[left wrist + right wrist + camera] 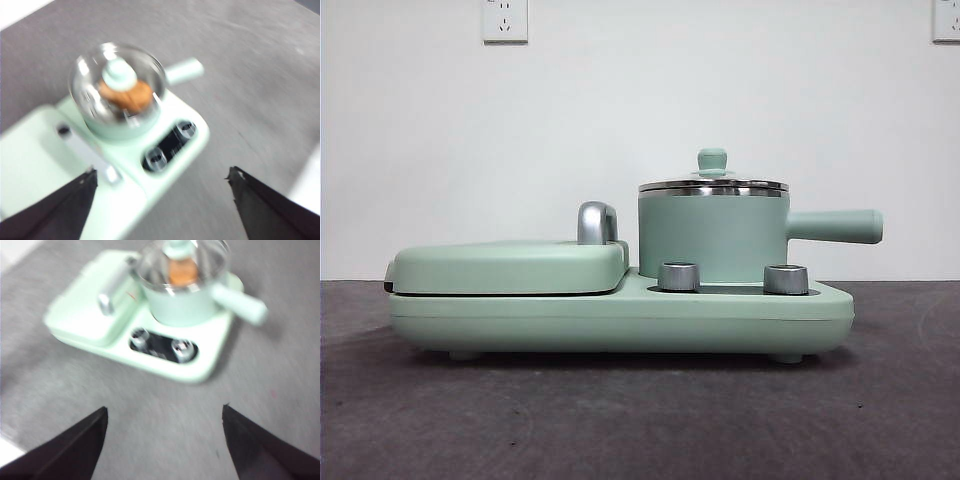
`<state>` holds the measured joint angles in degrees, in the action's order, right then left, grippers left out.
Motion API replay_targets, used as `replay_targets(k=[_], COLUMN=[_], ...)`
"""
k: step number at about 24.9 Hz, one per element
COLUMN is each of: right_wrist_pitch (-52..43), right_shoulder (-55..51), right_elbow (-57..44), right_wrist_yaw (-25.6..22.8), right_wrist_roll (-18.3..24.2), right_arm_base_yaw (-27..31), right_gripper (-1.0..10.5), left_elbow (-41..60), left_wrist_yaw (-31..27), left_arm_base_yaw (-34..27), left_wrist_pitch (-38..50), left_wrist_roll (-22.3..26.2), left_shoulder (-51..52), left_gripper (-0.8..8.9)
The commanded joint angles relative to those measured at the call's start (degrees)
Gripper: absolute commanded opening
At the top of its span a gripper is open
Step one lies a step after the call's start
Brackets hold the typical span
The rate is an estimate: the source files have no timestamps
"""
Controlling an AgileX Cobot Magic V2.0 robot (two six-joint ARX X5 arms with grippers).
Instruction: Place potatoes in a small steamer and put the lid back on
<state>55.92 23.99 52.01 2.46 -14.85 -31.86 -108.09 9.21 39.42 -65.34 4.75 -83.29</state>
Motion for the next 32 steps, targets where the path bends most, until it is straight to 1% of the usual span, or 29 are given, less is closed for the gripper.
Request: replay_targets(k=[1,3,4,9,14,17,18,19,20,21,22,23,32], right_wrist_pitch=[-3.6,-5.8,-6.3,-6.4,-6.4,-6.4,-6.4,-6.4,-6.4,-6.4,-6.4,-6.6,-6.6], right_shoulder=[0.2,0.2,0.2,0.2,0.2,0.2,0.2,0.2,0.2,0.2,0.2,0.2,0.2], right_elbow=[0.3,0.3,0.3,0.3,0.3,0.3,0.3,0.3,0.3,0.3,0.3,0.3,0.4], right_wrist_yaw=[2.3,4.0,4.8,5.7,5.7,5.7,5.7,5.7,6.1,6.7,6.8,6.6,6.6], right_wrist_roll=[2.5,2.5,2.5,3.3,3.3,3.4,3.6,3.6,3.8,4.4,4.7,4.8,4.8], right_arm_base_yaw=[-0.4,-0.4,-0.4,-0.4,-0.4,-0.4,-0.4,-0.4,-0.4,-0.4,-0.4,-0.4,-0.4], right_gripper=[3.6,3.6,3.6,3.6,3.6,3.6,3.4,2.4,0.4,0.0,0.2,0.2,0.2], left_elbow=[5.5,14.1,18.6,32.3,44.6,49.7,50.6,51.4,51.8,52.0,52.0,52.0,52.0], left_wrist_yaw=[0.2,0.3,0.3,0.3,0.3,0.3,0.3,0.3,0.3,0.2,0.2,0.2,0.2], left_arm_base_yaw=[0.9,1.1,1.2,1.2,1.2,1.2,1.1,1.2,1.2,1.1,1.1,1.1,1.1], left_wrist_pitch=[-1.0,-0.1,0.6,2.2,10.7,14.6,15.2,15.5,15.4,15.3,15.3,15.3,15.3], left_wrist_roll=[-1.2,-2.2,-3.7,-6.6,-9.8,-11.6,-12.0,-12.0,-11.9,-11.9,-11.9,-12.0,-11.9], left_shoulder=[4.4,10.5,13.6,23.3,33.0,37.4,38.3,39.0,39.6,39.9,40.0,40.1,40.1], left_gripper=[3.98,3.98,3.98,3.98,3.98,3.97,3.76,2.75,1.02,-0.18,0.24,0.09,0.10])
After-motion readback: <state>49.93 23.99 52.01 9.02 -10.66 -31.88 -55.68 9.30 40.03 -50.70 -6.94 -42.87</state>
